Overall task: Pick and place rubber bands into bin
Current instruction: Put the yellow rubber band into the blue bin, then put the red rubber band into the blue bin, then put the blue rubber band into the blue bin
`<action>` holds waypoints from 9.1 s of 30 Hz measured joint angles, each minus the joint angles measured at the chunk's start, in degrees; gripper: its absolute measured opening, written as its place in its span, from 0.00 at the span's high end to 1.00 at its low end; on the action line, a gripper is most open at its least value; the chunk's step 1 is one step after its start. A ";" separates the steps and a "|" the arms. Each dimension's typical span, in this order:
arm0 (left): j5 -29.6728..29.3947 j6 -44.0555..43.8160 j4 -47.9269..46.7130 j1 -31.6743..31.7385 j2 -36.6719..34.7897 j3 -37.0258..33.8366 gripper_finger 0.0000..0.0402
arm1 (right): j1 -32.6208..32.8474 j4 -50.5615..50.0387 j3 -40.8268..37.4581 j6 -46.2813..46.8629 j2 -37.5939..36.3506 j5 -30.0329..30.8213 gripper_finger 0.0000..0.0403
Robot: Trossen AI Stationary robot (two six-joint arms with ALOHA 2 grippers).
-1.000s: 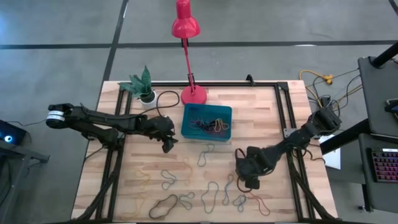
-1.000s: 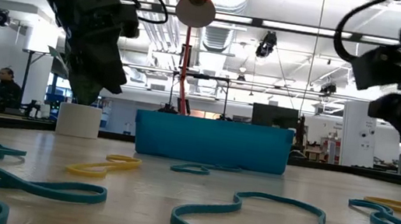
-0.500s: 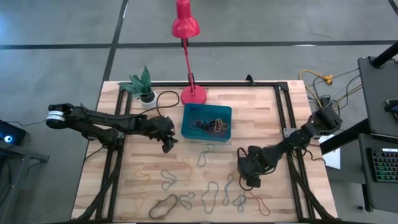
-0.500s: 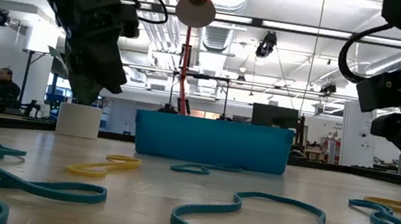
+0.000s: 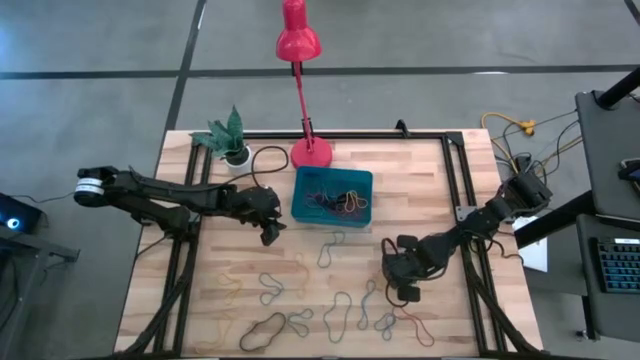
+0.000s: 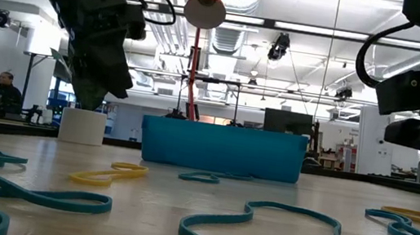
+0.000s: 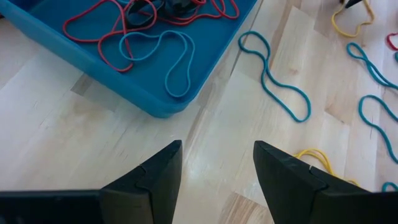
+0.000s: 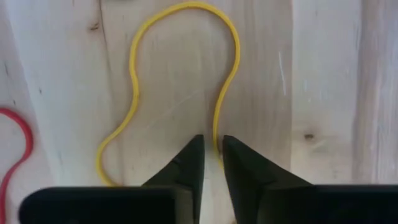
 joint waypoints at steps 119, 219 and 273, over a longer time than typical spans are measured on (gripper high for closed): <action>0.15 1.49 1.46 -0.02 0.02 0.04 0.55 | 22.52 -12.82 25.13 35.40 17.64 -3.00 0.54; 1.42 -1.14 11.89 0.15 0.00 0.11 0.55 | -12.56 -10.05 19.57 -33.61 -8.09 9.99 0.45; 4.25 -1.51 11.45 0.11 0.01 -0.02 0.55 | 17.64 -0.84 19.05 11.56 15.00 4.48 0.87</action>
